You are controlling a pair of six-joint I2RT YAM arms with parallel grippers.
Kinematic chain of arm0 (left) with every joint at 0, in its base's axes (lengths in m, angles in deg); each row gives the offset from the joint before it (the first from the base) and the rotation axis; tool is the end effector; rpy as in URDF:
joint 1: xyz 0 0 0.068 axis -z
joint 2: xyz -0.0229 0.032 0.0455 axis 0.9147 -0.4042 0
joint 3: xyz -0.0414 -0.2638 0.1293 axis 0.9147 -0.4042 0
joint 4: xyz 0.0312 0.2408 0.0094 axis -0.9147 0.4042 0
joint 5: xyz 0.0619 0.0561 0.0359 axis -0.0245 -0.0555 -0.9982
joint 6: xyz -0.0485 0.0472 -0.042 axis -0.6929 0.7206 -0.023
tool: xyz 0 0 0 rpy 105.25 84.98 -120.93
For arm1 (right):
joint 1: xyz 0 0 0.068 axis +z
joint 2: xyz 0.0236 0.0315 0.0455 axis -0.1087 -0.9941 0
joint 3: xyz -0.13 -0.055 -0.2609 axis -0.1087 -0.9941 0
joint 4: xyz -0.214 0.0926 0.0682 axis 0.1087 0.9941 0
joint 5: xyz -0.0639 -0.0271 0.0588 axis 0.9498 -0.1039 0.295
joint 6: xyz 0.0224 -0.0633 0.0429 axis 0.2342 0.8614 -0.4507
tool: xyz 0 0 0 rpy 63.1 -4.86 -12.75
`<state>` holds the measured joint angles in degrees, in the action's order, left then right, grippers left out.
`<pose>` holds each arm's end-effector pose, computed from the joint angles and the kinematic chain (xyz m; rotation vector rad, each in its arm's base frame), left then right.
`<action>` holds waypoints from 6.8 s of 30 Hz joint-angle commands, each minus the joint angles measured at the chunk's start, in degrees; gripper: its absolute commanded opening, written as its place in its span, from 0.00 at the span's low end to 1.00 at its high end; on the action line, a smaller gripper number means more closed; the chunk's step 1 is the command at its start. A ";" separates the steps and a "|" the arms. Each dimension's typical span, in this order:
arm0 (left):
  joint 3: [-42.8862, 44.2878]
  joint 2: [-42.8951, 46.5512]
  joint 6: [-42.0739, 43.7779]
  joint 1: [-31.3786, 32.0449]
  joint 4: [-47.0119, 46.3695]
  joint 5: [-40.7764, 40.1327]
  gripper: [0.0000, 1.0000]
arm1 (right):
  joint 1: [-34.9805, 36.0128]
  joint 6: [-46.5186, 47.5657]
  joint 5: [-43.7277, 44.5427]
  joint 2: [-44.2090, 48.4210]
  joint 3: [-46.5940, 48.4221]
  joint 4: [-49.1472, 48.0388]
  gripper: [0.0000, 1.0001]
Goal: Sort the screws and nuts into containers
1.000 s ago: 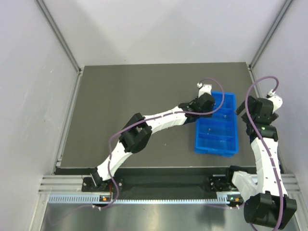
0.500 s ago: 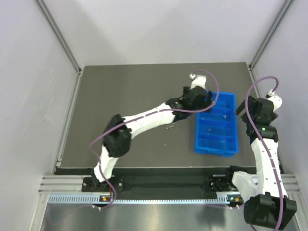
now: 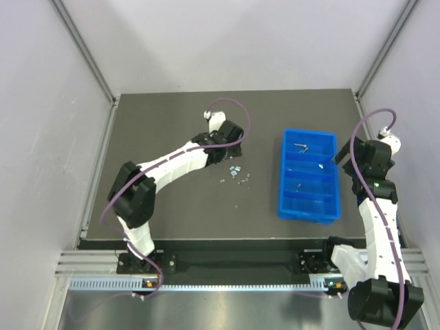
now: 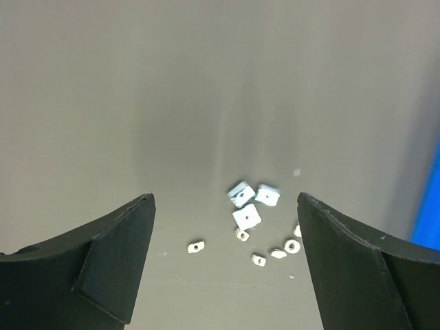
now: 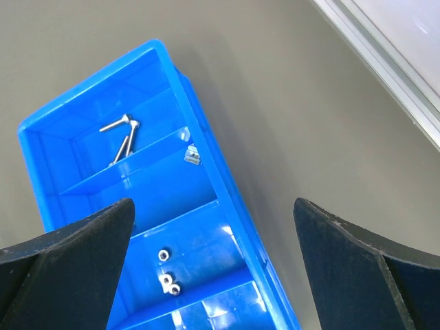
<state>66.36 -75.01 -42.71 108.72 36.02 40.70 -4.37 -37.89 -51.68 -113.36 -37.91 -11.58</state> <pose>0.3156 -0.2476 0.2698 -0.1808 2.2958 -0.1748 0.1717 -0.0445 0.3013 0.7322 1.9991 -0.0516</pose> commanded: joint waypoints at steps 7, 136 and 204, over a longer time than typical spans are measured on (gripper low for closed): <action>16.99 -15.87 -23.24 1.20 19.22 -4.05 0.87 | 0.50 0.13 -0.24 0.13 0.63 -1.37 1.00; 36.43 -31.18 4.25 17.64 -20.31 4.92 0.66 | -0.20 -0.49 11.01 4.96 1.95 3.73 1.00; -7.08 -11.67 35.45 -3.02 -12.40 29.89 0.49 | -0.20 0.48 7.49 2.24 1.07 1.44 1.00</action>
<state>58.38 -85.28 -8.61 105.20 21.70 71.00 -4.44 -37.91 -45.43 -111.77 -37.91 -8.41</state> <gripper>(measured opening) 0.495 0.996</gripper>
